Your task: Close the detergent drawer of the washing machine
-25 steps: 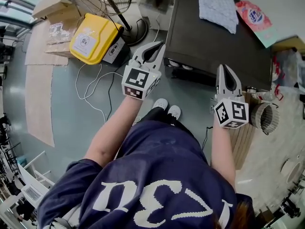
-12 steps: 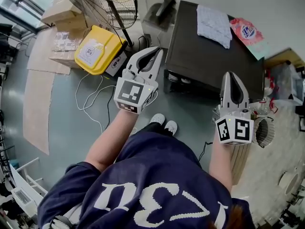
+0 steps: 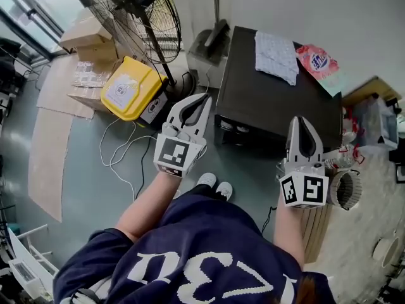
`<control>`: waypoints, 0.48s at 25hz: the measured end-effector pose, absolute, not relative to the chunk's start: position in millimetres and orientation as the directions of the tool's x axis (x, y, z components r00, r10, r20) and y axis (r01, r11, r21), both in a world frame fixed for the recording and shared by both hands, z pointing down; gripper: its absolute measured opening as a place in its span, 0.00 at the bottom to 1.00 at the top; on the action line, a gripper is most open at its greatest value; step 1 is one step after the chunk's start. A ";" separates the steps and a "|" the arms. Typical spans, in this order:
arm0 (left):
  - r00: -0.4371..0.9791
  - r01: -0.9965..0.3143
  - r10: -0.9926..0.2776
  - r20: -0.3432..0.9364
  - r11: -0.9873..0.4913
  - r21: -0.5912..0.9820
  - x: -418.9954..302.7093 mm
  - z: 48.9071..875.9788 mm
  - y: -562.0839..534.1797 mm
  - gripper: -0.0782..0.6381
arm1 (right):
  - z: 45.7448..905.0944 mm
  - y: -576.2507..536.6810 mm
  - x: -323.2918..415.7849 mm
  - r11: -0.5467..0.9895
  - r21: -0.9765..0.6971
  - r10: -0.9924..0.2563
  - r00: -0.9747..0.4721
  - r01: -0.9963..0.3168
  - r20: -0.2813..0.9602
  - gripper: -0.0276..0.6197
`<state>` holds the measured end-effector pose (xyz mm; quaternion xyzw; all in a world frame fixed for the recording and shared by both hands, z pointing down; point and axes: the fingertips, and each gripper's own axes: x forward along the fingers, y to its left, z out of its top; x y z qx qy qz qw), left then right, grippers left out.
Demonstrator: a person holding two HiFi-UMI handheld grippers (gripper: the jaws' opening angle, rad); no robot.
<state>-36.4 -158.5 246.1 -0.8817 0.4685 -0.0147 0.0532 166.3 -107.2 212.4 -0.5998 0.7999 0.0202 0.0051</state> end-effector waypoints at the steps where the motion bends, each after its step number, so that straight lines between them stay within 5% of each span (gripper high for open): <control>1: 0.558 -0.826 -0.829 -0.019 -0.554 -0.104 -37.1 247.7 -157.6 0.13 | 212.1 -106.9 165.9 0.278 0.026 -0.960 -0.279 -0.960 -0.032 0.06; 12: 0.559 -0.827 -0.829 -0.017 -0.556 -0.079 -32.7 247.2 -154.3 0.13 | 209.0 -107.7 160.0 0.282 0.019 -0.959 -0.282 -0.959 -0.038 0.06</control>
